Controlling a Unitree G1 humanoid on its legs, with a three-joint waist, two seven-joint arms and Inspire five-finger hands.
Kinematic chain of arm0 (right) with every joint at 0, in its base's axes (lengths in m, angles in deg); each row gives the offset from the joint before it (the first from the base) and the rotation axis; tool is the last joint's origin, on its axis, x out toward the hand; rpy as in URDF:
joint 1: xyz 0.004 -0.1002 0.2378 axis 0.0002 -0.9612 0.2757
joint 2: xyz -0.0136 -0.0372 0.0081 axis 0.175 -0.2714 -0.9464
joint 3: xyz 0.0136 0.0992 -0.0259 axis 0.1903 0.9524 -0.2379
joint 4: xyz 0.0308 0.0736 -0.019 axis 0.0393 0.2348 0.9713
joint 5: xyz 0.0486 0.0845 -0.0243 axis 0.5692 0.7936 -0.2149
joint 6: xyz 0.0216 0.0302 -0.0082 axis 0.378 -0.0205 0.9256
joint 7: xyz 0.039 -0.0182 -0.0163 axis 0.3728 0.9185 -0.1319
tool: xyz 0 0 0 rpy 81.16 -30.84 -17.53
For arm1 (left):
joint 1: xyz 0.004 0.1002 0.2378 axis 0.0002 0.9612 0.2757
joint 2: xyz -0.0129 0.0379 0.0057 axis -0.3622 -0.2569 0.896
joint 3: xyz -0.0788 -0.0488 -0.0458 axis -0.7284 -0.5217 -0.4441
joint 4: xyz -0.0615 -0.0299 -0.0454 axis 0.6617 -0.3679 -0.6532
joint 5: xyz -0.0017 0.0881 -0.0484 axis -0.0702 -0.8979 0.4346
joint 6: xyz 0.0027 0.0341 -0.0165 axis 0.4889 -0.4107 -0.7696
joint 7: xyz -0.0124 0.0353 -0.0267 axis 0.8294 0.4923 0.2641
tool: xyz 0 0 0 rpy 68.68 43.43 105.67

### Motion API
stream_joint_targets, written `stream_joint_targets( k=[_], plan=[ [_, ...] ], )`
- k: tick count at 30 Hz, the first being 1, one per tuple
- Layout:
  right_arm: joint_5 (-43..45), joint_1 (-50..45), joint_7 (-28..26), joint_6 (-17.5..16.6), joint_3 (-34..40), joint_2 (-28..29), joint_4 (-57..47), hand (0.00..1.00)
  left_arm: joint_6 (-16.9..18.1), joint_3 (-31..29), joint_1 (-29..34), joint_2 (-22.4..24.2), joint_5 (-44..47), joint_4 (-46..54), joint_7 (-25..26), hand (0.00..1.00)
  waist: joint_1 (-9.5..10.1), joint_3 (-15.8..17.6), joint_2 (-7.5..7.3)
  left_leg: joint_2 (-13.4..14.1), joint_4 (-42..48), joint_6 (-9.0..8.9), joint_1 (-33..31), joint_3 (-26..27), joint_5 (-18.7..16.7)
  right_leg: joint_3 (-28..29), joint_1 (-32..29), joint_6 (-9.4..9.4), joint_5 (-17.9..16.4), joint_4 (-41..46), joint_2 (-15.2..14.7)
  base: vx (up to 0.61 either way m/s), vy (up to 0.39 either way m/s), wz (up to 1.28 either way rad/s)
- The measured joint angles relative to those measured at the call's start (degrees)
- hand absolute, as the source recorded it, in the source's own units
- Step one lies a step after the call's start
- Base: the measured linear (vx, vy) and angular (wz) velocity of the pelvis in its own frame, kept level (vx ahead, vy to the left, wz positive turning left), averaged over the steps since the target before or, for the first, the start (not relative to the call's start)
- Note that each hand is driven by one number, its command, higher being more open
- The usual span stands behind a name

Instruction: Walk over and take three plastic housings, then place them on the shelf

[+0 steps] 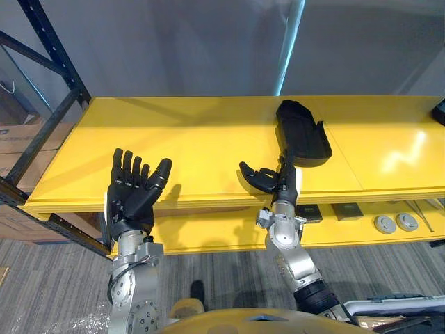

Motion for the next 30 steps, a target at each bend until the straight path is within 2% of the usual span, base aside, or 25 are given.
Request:
stream_joint_targets(
  k=[4,12,15,18,21,23,26,30],
  plan=[
    [0.1,0.0,-2.7,-0.2,0.5,-0.2,0.0,1.00,-0.2,0.0,-0.2,0.0,0.0,0.0,-0.1,1.00,-0.15,0.0,0.01,0.0,0.0,0.01,0.0,0.1,0.0,0.1,0.0,0.00,0.0,0.0,0.0,0.00,0.000,0.00],
    [3.5,-0.3,-11.9,-2.3,0.9,-2.3,-0.2,1.00,-0.2,-0.6,-0.5,0.0,0.0,0.1,-1.2,1.00,-0.27,0.0,0.06,0.0,0.0,-0.01,0.0,0.6,-0.1,0.6,-0.3,-0.02,0.0,0.0,0.1,0.00,0.000,-0.02],
    [5.3,-2.0,-17.2,-2.9,0.8,-3.5,-3.6,1.00,-0.2,-1.8,-1.5,0.0,0.0,0.3,-3.2,1.00,-0.21,0.1,0.10,0.0,0.0,-0.06,0.0,0.7,-0.2,0.7,-0.5,-0.06,0.0,-0.1,0.3,0.00,0.000,-0.03],
    [13.8,-4.0,-28.3,-4.0,0.9,-5.3,-10.4,1.00,0.4,-3.1,-2.6,-0.4,0.1,1.1,-6.6,1.00,-0.37,0.0,0.07,0.3,0.0,-0.14,0.0,1.6,-0.5,1.6,-0.9,-0.29,0.2,-0.2,0.4,0.02,0.000,-0.13],
    [23.7,-5.6,-38.9,-4.6,2.4,-6.7,-14.2,1.00,2.2,-2.0,-5.2,-1.5,0.0,3.3,-10.1,1.00,-0.48,0.0,-0.03,0.6,0.2,-0.19,0.5,3.0,-0.8,2.9,-1.2,-0.22,0.3,-0.2,0.5,0.03,-0.003,-0.18],
    [25.5,-7.0,-40.4,-4.8,3.4,-6.5,-15.6,1.00,3.1,-1.1,-6.7,-2.0,-0.2,4.2,-11.4,1.00,-0.67,0.0,-0.05,0.8,0.2,-0.06,1.0,4.1,-0.9,4.2,-1.6,-0.18,0.3,0.4,0.6,0.02,-0.005,-0.35],
    [27.3,-11.4,-40.7,-6.0,6.7,-4.8,-18.8,1.00,5.0,3.1,-9.0,-2.3,-0.3,4.4,-12.8,1.00,-2.52,0.0,-0.09,1.0,0.1,-0.09,1.7,6.3,-1.3,6.4,-2.5,-0.19,0.3,0.6,0.7,0.00,0.000,-0.42],
    [26.7,-21.2,-38.0,-8.4,14.5,-3.0,-24.7,1.00,4.7,14.3,-9.5,-3.3,-3.5,3.4,-13.8,1.00,-7.21,-0.3,-0.51,1.8,0.0,-1.08,3.3,12.7,-3.1,13.2,-5.5,-0.01,0.5,1.4,1.2,0.01,0.016,-0.77]
  ],
)
